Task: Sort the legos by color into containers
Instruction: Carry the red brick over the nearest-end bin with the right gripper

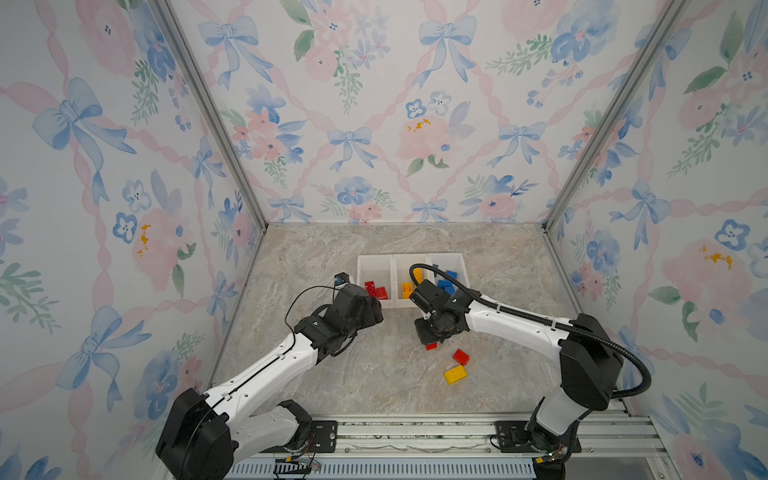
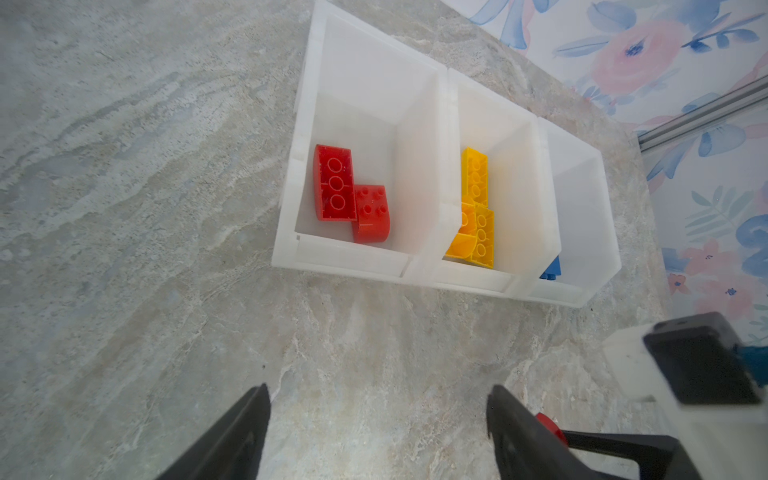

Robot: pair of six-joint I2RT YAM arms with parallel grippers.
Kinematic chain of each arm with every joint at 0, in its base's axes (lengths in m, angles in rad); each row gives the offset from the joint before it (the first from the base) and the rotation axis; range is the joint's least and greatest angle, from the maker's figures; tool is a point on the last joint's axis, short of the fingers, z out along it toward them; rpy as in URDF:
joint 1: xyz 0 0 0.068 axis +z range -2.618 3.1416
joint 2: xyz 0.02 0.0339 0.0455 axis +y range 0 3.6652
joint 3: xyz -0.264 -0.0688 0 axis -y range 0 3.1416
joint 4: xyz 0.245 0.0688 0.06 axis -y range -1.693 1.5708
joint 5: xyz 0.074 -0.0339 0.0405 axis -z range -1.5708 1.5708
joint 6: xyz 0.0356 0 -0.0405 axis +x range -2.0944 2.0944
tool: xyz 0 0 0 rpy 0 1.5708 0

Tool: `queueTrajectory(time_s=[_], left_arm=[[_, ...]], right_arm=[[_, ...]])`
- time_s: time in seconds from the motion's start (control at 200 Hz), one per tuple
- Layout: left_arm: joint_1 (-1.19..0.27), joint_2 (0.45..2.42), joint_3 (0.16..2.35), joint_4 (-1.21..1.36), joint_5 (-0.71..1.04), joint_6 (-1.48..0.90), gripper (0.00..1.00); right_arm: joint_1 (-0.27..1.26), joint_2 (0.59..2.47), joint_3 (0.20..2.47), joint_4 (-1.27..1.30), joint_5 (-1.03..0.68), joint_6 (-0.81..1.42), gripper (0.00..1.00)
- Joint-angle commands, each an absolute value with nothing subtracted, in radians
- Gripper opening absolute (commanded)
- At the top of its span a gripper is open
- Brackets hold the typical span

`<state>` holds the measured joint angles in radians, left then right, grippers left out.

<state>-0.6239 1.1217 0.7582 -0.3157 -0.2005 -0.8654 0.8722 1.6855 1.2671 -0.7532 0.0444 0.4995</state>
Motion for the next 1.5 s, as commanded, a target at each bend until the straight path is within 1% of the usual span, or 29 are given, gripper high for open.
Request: queueTrajectory(time_s=[0.0,0.275,0.525,0.99,1.335,1.495], left_arm=[[-0.609,1.104,0.734,-0.322,-0.185,-0.843,0.85],[-0.588,1.115,0.732,-0.322,-0.173,-0.828,0.86],[-0.58,1.106,0.72,-0.32,-0.17,-0.826,0.87],[-0.578,1.089,0.709,-0.316,-0.172,-0.844,0.88],[-0.577,1.078,0.703,-0.316,-0.167,-0.85,0.88],[-0.576,1.083,0.707,-0.316,-0.165,-0.851,0.89]], right_arm=[[0.864,1.704,1.362,-0.796,0.026,0.464,0.24],[0.816,1.797,1.557,-0.79,-0.045,0.431,0.24],[0.769,1.92,1.725,-0.786,-0.103,0.403,0.24],[0.7,2.162,2.046,-0.825,-0.143,0.367,0.24],[0.671,2.286,2.199,-0.845,-0.15,0.353,0.25],[0.658,2.326,2.233,-0.843,-0.146,0.349,0.24]])
